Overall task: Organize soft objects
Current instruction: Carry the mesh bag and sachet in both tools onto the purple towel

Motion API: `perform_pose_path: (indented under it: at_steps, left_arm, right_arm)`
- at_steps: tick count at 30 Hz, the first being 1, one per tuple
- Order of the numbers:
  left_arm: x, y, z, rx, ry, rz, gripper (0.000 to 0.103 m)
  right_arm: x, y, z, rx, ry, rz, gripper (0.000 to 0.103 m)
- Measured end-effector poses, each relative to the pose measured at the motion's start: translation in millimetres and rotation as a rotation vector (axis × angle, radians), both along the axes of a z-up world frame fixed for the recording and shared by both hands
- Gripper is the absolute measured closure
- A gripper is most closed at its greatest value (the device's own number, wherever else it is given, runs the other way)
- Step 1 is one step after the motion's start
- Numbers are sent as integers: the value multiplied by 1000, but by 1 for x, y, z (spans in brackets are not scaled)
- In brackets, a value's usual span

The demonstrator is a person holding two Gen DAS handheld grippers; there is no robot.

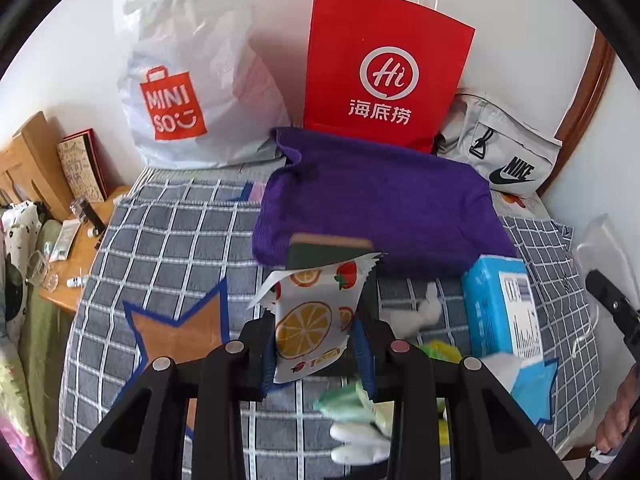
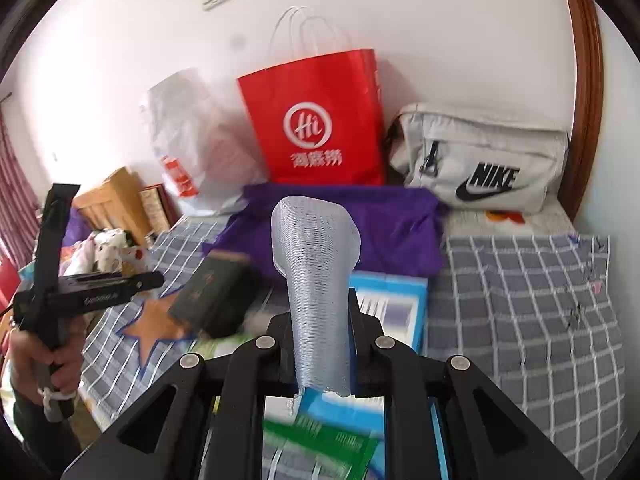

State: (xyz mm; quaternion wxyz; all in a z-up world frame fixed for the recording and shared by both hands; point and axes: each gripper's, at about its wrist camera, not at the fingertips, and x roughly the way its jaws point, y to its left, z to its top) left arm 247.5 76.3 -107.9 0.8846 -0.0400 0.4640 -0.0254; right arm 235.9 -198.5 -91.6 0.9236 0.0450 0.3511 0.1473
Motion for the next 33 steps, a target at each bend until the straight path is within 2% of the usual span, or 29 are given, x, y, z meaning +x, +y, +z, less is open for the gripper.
perform_pose_path:
  at_steps: [6,14,21,27,33]
  left_arm:
    - [48,-8,1,27,12,-1,72]
    - [106,-16,-7,8,42,-20,72]
    - [152,-17,-22,-17,75,-24,72]
    - [180,-23,-35,-21,95,-27,72]
    - [204,-20,-53,-69,122,-26,72]
  right_arm:
    - [57,3,0,-29,15,-26,87]
    - [129,0,-17,-29,70,-30,87]
    - [183,6,-27,-35,84,19,87]
    - [213,7,-47,-18,112,27,86]
    - [233,0,-74,-38,185,23,86]
